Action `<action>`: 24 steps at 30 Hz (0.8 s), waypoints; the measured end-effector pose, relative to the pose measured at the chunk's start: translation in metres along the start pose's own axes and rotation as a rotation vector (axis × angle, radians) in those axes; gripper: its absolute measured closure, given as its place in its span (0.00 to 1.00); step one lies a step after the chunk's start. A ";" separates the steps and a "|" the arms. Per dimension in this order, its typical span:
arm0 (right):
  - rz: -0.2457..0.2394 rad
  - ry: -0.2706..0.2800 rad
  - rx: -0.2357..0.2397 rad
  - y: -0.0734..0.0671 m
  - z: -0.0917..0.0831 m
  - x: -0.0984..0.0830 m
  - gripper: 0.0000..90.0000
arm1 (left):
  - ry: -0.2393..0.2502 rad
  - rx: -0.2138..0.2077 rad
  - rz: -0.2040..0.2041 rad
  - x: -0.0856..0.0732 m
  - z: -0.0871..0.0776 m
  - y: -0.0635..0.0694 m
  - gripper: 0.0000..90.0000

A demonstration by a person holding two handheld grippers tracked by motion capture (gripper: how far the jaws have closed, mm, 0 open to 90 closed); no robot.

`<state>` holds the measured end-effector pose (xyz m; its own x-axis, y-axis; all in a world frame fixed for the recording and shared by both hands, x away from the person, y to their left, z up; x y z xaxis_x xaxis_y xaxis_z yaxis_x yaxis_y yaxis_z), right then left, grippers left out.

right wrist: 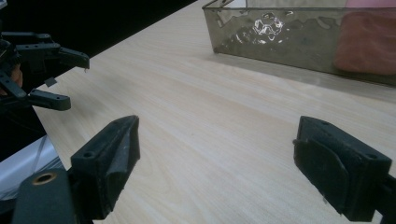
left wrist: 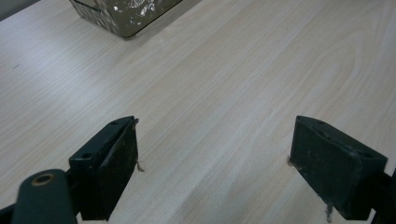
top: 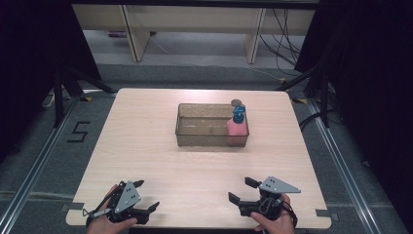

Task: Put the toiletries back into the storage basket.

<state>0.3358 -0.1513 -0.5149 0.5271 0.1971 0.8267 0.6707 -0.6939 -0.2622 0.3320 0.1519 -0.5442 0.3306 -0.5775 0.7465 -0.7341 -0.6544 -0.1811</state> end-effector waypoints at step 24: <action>-0.052 -0.020 0.001 -0.008 -0.005 -0.015 0.17 | -0.001 -0.005 0.002 0.000 0.000 -0.001 0.17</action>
<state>0.3198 -0.1522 -0.5221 0.5017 0.2467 0.8291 0.6980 -0.6815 -0.2196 0.3323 0.1524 -0.5441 0.3300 -0.5792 0.7454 -0.7375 -0.6511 -0.1794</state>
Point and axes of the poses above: each handheld gripper's, and its own axes: z roughly forward along the jaws, x roughly out of its top, y roughly to its right, the point moved 9 cm from there along z, roughly forward along the jaws, and after that the axes turned 6 degrees about -y, right-handed, at the moved point
